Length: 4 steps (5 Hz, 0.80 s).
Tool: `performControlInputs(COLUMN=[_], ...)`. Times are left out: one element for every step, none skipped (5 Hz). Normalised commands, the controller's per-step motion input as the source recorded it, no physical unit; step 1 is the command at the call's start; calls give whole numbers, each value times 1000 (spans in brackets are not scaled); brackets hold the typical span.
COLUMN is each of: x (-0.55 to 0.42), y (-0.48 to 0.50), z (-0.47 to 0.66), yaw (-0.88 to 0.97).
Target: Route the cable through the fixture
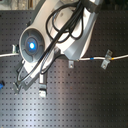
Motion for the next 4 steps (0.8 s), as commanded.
performControlInputs(x=[305,258,152,-142], y=[319,181,94,309], z=[632,645,509,196], yaw=[543,780,763,780])
